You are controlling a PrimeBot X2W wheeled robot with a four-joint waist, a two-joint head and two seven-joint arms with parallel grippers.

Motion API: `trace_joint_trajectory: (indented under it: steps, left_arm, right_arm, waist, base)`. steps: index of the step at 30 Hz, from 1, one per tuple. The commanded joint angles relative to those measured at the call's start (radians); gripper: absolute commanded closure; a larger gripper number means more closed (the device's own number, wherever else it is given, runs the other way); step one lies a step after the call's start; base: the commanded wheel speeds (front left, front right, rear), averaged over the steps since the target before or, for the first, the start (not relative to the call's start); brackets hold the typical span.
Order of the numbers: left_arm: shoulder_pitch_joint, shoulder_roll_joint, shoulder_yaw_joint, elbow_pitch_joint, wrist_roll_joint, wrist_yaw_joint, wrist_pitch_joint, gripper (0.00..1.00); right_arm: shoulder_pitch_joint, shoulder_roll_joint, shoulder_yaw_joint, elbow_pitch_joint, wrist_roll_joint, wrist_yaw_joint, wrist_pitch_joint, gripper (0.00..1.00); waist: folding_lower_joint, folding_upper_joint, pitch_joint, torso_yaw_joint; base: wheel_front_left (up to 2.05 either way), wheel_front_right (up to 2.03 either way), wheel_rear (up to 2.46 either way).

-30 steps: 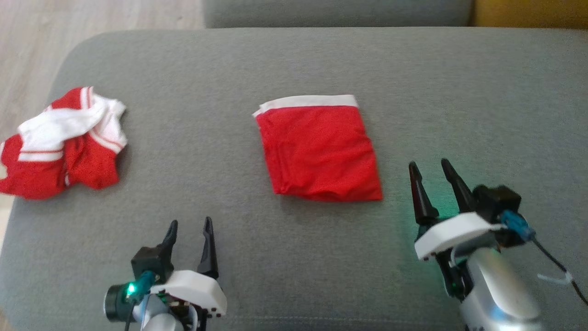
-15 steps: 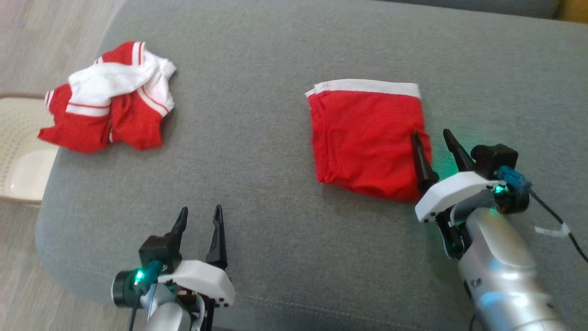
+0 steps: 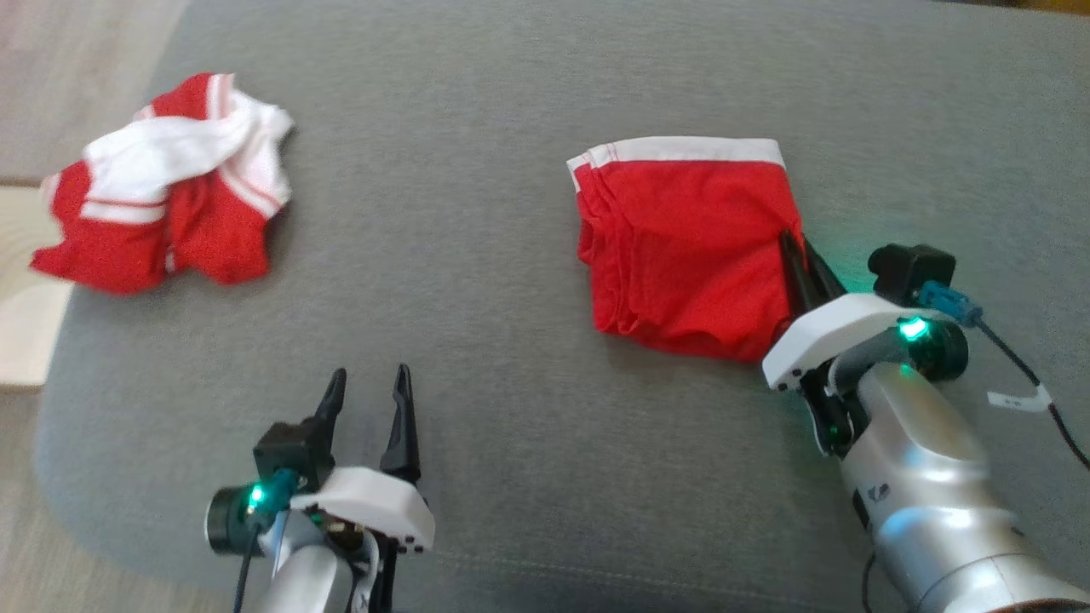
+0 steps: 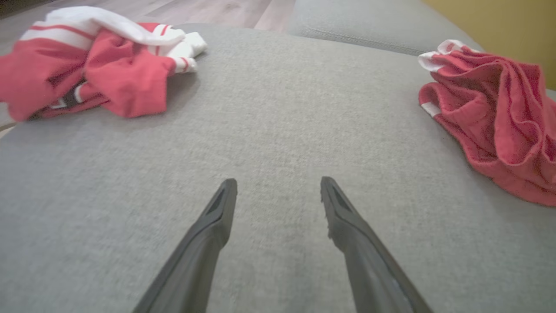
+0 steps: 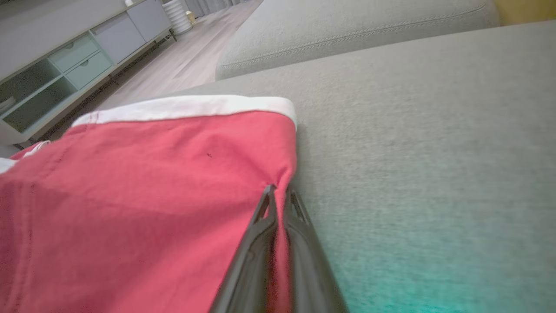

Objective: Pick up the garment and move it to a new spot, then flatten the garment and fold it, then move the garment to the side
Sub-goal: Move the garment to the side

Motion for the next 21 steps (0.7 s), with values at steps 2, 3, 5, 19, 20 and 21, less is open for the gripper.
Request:
trace_joint_trajectory:
  steps: [2, 3, 5, 19, 20, 21]
  left_arm:
    - [-0.05, 0.011, 0.032, -0.029, 0.006, -0.006, -0.005, 0.0]
    - [-0.052, 0.011, 0.035, -0.028, 0.007, -0.008, -0.005, 0.0]
    - [-0.059, 0.011, 0.04, -0.028, 0.012, -0.011, -0.005, 0.0]
    - [-0.143, 0.011, 0.055, -0.007, 0.065, -0.052, -0.005, 0.0]
    - [-0.147, 0.011, 0.058, -0.003, 0.071, -0.057, -0.005, 0.0]
    - [-0.15, 0.011, 0.062, 0.0, 0.078, -0.061, -0.005, 0.0]
  right_arm:
    - [0.001, 0.009, 0.008, -0.059, 0.002, -0.001, -0.011, 1.0]
    - [0.007, 0.009, 0.004, -0.074, 0.003, -0.001, -0.011, 1.0]
    - [0.018, 0.009, 0.002, -0.106, 0.002, -0.001, -0.011, 1.0]
    - [0.07, 0.009, 0.041, -0.289, 0.048, -0.001, -0.011, 1.0]
    - [0.071, 0.009, 0.047, -0.296, 0.053, -0.001, -0.011, 1.0]
    - [0.072, 0.009, 0.057, -0.303, 0.06, -0.001, -0.011, 1.0]
  waist:
    - [0.0, 0.0, -0.001, -0.073]
    - [0.0, 0.0, -0.001, -0.096]
    - [0.0, 0.0, 0.003, -0.151]
    - [0.0, 0.0, 0.06, -0.539]
    - [0.0, 0.0, 0.065, -0.562]
    - [0.0, 0.0, 0.07, -0.586]
  base:
    - [0.0, 0.0, 0.0]
    - [0.0, 0.0, 0.0]
    - [0.0, 0.0, 0.0]
    - [0.0, 0.0, 0.0]
    - [0.0, 0.0, 0.0]
    - [0.0, 0.0, 0.0]
